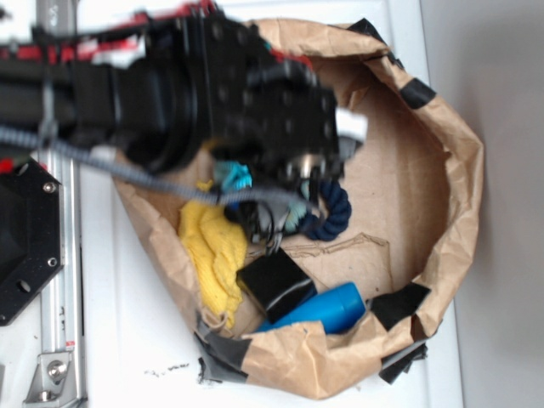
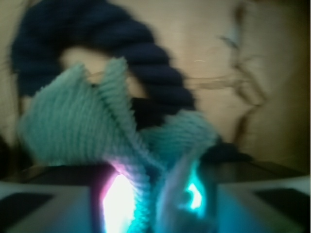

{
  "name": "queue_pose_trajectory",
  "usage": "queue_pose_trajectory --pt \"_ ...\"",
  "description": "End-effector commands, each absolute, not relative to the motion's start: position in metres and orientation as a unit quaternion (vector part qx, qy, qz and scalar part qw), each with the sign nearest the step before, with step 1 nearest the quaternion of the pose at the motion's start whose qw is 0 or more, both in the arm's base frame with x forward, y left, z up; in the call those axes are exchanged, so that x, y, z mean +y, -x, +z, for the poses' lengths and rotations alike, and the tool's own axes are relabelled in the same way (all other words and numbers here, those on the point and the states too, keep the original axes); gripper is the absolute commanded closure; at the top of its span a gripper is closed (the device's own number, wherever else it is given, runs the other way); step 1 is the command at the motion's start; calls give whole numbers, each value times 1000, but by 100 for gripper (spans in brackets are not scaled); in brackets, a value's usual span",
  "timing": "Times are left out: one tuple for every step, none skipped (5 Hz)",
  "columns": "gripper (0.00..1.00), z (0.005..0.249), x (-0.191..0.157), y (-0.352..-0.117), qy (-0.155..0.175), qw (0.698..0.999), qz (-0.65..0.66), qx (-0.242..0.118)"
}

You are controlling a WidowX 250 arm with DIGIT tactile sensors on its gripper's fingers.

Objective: Grab the blue cloth.

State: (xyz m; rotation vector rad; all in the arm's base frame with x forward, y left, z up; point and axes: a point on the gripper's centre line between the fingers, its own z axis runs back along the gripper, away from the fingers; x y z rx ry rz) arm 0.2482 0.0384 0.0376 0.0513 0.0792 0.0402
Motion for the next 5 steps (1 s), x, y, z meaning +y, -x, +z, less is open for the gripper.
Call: queue_pose_trajectory --pt "100 64 55 -258 -23 999 33 8" --pt "100 115 43 -260 -27 998 27 -40" --pt "100 165 32 -255 -33 999 23 -36" --pt "100 214 18 -252 -56 998 10 -15" --pt "100 208 7 -250 -73 997 14 -4"
